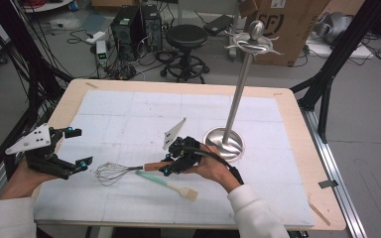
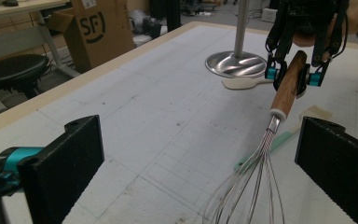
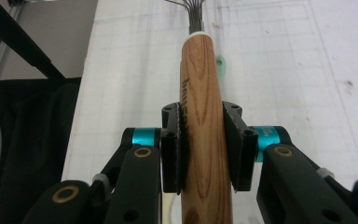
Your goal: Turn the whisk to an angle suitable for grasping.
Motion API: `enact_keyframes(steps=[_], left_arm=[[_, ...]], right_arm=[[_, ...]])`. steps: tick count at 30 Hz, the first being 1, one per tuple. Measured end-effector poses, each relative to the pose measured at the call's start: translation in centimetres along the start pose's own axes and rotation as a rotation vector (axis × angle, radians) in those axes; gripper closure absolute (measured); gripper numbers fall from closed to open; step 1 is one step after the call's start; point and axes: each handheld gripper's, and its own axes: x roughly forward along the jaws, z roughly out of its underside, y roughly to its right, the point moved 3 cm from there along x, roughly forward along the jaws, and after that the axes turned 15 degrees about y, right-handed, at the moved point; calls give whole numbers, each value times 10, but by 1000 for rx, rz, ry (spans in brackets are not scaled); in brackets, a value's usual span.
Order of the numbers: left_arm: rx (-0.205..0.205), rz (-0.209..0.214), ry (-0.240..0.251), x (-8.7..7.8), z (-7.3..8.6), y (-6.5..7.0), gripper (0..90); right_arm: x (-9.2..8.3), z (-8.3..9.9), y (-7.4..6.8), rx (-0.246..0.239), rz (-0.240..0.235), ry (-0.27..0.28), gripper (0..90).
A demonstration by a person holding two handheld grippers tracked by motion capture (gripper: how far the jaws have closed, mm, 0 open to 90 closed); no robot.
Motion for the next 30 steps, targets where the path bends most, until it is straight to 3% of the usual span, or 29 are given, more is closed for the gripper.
enact_keyframes(steps=[9, 14, 21, 25, 30], left_arm=[[3, 4, -1, 0, 0, 1, 16], [4, 3, -1, 0, 0, 1, 16], [5, 6, -10, 2, 1, 2, 16], [5, 13, -13, 4, 2, 3, 16], [7, 17, -18, 6, 3, 3, 16]], right_arm=[[21, -6, 1, 2, -20, 36, 709], [32, -4, 0, -8, -21, 2, 708], [44, -1, -2, -30, -19, 6, 707], [55, 6, -4, -43, -14, -56, 706], [64, 9, -6, -70, -5, -86, 694]])
